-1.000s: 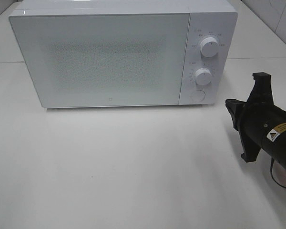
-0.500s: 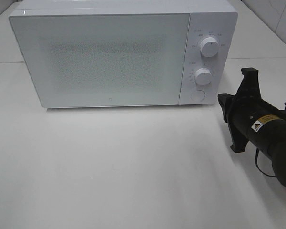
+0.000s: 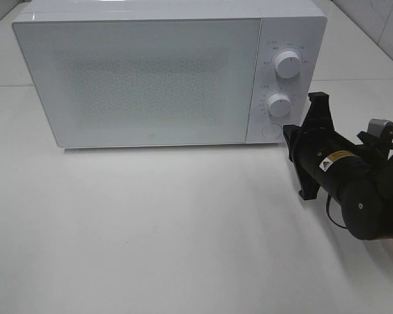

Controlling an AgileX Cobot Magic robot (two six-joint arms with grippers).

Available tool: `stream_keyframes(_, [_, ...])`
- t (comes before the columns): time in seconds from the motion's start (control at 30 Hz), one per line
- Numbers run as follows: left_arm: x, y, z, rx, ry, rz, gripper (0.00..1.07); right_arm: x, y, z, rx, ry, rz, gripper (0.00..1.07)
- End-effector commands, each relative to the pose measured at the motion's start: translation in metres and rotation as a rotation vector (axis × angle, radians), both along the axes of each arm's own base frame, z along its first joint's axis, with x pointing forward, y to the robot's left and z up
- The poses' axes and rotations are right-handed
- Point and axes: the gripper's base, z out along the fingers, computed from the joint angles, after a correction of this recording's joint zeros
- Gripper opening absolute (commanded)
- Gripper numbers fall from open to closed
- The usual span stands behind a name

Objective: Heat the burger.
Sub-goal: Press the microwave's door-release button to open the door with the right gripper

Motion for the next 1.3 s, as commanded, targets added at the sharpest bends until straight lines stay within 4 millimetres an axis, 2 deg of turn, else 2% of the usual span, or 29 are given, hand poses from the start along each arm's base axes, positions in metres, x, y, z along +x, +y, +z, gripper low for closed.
stream_keyframes(0.03, [0.000, 0.000, 0.001, 0.001, -0.019, -0.004, 0.90, 0.005, 0.004, -0.001, -0.005, -0.004, 0.006, 0.00])
stream_keyframes(0.37, [0.000, 0.000, 0.001, 0.001, -0.019, -0.004, 0.90, 0.024, 0.011, -0.020, -0.009, 0.007, 0.002, 0.00])
stream_keyframes(0.73, [0.000, 0.000, 0.001, 0.001, -0.019, -0.004, 0.90, 0.038, 0.015, -0.030, -0.005, 0.022, -0.027, 0.00])
stream_keyframes(1.03, [0.000, 0.000, 0.001, 0.001, -0.019, -0.004, 0.90, 0.043, 0.013, -0.030, 0.009, 0.025, -0.085, 0.00])
stream_keyframes(1.3, [0.000, 0.000, 0.001, 0.001, -0.019, -0.004, 0.90, 0.056, 0.018, -0.019, 0.024, -0.051, -0.090, 0.00])
